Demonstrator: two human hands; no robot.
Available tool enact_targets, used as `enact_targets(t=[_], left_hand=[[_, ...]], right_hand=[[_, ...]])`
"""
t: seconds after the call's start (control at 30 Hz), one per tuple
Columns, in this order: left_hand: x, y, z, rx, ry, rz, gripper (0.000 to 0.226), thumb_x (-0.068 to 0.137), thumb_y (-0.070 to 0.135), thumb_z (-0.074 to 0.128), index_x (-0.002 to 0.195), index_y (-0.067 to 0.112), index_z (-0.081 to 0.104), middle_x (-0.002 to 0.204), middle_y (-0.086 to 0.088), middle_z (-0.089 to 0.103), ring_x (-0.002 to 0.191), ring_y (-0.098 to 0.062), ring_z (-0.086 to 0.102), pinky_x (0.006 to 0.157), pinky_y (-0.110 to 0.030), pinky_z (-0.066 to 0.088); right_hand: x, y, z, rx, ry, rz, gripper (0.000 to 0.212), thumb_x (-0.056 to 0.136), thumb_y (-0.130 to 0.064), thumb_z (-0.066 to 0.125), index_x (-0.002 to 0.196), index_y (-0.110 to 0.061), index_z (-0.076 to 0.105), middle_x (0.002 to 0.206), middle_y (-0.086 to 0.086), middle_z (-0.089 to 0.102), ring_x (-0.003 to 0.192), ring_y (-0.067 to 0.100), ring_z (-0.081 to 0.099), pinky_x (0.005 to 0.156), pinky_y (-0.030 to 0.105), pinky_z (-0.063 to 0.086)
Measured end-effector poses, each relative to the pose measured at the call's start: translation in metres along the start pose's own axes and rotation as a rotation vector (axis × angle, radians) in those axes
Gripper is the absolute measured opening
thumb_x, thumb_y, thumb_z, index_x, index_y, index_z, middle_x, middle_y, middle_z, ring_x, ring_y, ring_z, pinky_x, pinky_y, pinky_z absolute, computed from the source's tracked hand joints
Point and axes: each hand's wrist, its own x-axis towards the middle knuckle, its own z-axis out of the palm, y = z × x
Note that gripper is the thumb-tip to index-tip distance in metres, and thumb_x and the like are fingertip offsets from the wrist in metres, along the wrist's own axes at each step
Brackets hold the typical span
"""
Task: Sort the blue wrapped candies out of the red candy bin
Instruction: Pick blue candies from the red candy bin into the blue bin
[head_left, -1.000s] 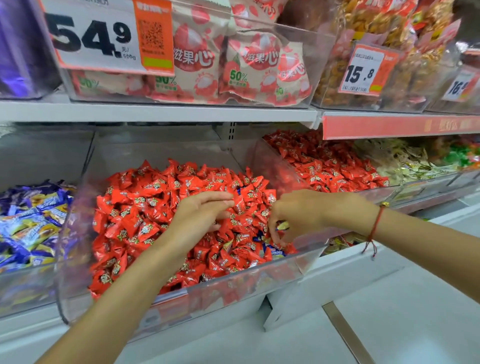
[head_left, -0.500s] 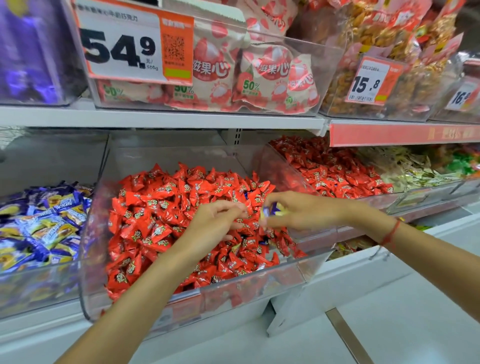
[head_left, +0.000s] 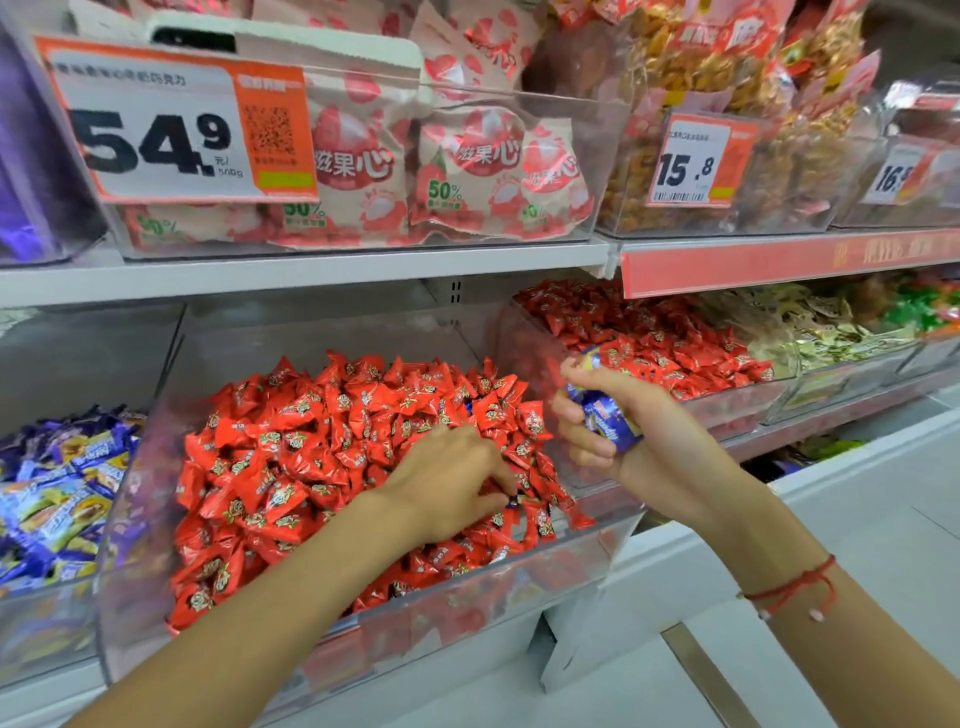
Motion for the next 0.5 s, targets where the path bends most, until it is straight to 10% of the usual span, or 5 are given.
enact_targets(t=[0.17, 0.5], left_hand=[[0.024, 0.008, 0.012, 0.158, -0.129, -0.095, 0.041, 0.085, 0.049, 0.064, 0.121, 0.030, 0.065, 0.120, 0.005, 0.058, 0.117, -0.019, 0.041, 0.092, -0.034, 0.029], [0.014, 0.001, -0.005, -0.037, 0.116, -0.183, 0.015, 0.089, 0.036, 0.065, 0.098, 0.032, 0.075, 0.106, 0.013, 0.070, 0.104, -0.015, 0.060, 0.090, -0.029, 0.041]], right_hand=[[-0.004, 0.004, -0.005, 0.051, 0.045, 0.040, 0.041, 0.093, -0.051, 0.039, 0.068, -0.018, 0.037, 0.055, 0.000, 0.031, 0.033, 0.008, 0.024, 0.042, 0.024, 0.012], [-0.016, 0.002, -0.015, -0.177, 0.019, 0.047, 0.024, 0.093, -0.030, 0.052, 0.077, -0.014, 0.059, 0.079, 0.011, 0.054, 0.043, 0.009, 0.037, 0.038, 0.017, 0.027]])
